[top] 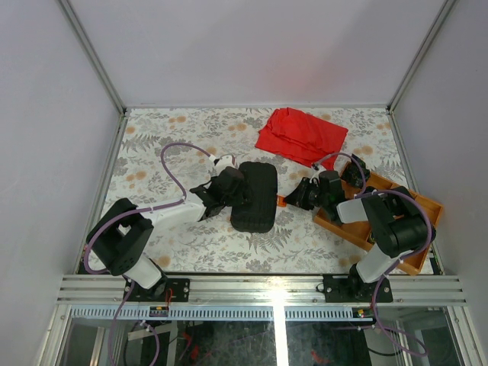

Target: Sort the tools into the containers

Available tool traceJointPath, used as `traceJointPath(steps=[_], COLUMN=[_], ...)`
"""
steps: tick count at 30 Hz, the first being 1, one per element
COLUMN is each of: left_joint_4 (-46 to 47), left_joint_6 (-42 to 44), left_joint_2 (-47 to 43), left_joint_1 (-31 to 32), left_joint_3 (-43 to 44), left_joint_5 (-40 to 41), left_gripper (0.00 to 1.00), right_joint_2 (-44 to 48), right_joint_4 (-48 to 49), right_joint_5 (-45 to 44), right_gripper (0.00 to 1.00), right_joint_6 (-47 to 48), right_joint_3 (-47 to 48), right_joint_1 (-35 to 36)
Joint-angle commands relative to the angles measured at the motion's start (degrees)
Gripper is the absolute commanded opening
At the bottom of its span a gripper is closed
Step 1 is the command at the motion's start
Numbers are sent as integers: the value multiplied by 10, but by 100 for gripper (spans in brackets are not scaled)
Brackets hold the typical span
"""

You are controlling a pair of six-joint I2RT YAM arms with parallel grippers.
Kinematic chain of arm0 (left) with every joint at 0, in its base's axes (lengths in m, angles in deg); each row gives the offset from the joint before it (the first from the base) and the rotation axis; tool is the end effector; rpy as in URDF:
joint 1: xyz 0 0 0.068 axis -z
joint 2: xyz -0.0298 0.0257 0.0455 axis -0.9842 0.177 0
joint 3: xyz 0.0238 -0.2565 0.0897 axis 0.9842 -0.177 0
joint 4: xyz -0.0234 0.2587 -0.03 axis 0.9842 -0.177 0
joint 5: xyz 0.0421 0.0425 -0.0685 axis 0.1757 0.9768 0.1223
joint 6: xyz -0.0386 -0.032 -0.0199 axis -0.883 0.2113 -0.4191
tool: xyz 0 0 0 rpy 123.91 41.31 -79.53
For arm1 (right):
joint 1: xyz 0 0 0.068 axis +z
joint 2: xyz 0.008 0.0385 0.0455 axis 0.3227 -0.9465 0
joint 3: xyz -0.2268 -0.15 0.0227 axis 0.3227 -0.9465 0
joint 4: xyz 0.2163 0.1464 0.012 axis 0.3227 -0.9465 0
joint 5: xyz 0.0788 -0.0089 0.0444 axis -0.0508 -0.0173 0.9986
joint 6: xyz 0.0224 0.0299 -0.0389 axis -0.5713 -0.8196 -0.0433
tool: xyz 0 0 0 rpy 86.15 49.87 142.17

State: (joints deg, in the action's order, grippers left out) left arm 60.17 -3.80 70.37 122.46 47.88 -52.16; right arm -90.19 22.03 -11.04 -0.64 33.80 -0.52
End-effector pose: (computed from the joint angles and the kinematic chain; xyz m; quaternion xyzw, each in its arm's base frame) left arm 0.2389 -0.2094 0.1766 -0.0429 0.9190 -0.1800 0.3481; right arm 0.2647 0.1035 0.1181 0.0738 0.8541 0.4063 0.3163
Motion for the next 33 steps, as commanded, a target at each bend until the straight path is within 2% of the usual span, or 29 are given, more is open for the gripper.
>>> traceJointPath(steps=[1,33], left_joint_4=[-124,-127], left_joint_6=[23,23], left_joint_2=[48,57], left_joint_1=[16,20], left_joint_3=[-41,-26], left_joint_5=[-50,-55], left_gripper=[68,68], right_joint_2=[26,64], right_joint_4=[75,109], right_joint_5=[76,92], right_gripper=[21,21], right_joint_6=[-23,-25], right_joint_3=[8,-16], right_joint_1=[17,17])
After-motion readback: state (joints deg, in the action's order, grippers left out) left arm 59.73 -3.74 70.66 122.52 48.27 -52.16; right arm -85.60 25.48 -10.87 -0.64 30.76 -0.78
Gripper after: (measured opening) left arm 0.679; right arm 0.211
